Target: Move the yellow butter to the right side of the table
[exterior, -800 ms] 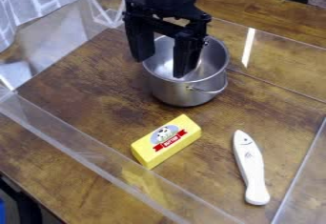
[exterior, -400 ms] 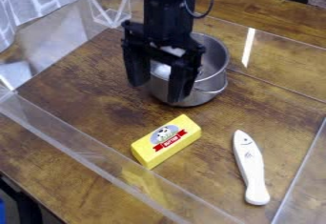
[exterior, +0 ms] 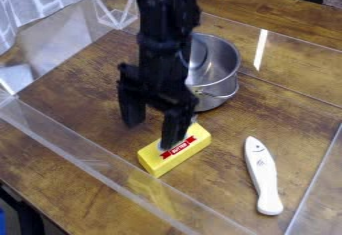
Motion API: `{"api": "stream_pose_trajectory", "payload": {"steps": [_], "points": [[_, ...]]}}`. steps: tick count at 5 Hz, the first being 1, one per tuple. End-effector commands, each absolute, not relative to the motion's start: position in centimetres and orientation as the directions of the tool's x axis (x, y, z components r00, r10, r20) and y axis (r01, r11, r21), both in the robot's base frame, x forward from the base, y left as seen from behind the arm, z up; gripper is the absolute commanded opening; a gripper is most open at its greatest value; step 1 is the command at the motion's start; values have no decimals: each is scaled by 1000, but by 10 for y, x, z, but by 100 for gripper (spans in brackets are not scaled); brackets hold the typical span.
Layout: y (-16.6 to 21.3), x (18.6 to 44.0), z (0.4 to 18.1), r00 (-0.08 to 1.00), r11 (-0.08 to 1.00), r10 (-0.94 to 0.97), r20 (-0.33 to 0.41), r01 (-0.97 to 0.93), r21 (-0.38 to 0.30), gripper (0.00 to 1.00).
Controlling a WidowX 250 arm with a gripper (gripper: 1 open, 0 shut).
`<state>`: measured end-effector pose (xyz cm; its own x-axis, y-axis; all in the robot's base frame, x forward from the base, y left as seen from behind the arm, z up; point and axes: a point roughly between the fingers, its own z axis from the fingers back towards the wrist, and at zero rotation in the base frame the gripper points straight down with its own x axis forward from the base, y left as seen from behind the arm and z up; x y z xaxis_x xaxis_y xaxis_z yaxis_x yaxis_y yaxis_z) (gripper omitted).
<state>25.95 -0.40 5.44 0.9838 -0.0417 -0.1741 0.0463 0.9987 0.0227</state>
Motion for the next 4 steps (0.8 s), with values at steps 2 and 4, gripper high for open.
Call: {"api": "stream_pose_trajectory", "payload": {"steps": [2, 4], "points": [[-7, 265, 28, 986, 994, -95, -140, 101, 41, 100], [0, 269, 25, 987, 994, -97, -131, 101, 27, 0]]}}
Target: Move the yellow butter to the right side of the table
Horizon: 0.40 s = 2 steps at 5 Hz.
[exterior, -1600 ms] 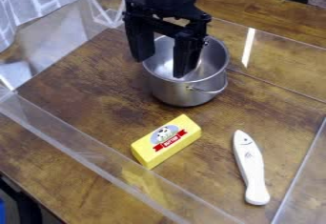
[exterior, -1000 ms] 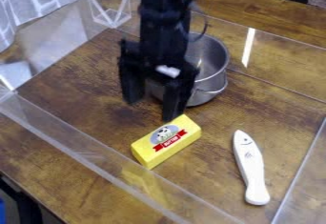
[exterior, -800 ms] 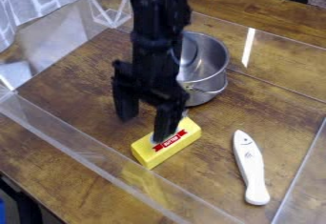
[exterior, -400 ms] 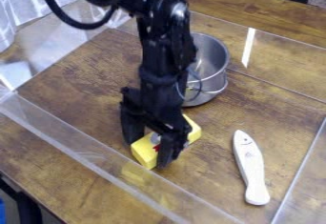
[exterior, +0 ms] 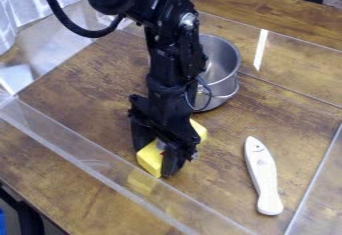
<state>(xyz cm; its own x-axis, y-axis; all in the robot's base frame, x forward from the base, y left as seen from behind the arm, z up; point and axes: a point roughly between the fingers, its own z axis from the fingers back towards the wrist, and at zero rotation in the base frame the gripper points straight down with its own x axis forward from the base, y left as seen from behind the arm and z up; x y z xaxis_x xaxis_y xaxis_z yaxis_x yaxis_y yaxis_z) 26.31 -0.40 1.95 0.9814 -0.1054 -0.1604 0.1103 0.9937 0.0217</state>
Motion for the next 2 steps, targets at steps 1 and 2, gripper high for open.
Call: {"api": "stream_pose_trajectory", "payload": {"steps": [1, 2], "points": [[2, 268, 31, 988, 995, -96, -124, 99, 17, 0], [3, 267, 37, 988, 995, -98, -118, 100, 9, 0]]}}
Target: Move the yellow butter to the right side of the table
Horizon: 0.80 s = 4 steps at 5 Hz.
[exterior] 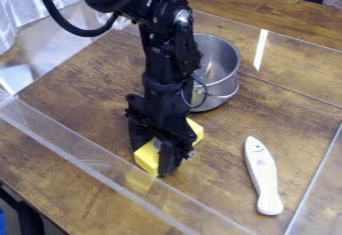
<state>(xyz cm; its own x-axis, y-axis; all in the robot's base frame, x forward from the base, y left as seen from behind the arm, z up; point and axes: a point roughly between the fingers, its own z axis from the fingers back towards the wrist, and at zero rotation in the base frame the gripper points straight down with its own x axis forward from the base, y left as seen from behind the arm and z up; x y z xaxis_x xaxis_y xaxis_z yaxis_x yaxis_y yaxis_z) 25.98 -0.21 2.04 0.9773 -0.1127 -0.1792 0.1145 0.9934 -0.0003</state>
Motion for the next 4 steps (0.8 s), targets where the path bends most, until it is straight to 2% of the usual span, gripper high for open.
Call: {"api": "stream_pose_trajectory", "payload": {"steps": [1, 4], "points": [[4, 266, 43, 989, 995, -97, -113, 98, 1, 0], [1, 266, 53, 987, 992, -127, -96, 126, -17, 0]]}}
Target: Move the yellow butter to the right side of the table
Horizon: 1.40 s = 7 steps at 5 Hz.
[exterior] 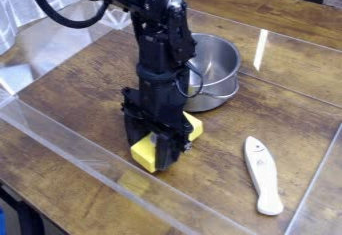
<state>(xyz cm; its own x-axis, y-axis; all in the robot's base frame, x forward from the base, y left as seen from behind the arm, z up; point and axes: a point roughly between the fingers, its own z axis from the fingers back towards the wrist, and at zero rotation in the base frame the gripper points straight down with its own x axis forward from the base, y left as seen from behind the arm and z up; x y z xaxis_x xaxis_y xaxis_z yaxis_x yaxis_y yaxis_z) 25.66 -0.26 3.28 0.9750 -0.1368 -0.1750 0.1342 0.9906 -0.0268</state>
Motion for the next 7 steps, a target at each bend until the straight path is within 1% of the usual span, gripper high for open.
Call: {"api": "stream_pose_trajectory", "payload": {"steps": [1, 6, 7], "points": [[0, 265, 54, 986, 990, -138, -94, 136, -22, 0], [-3, 265, 58, 980, 984, -176, -93, 173, -40, 0], [-12, 271, 78, 981, 983, -183, -57, 181, -33, 0]]}}
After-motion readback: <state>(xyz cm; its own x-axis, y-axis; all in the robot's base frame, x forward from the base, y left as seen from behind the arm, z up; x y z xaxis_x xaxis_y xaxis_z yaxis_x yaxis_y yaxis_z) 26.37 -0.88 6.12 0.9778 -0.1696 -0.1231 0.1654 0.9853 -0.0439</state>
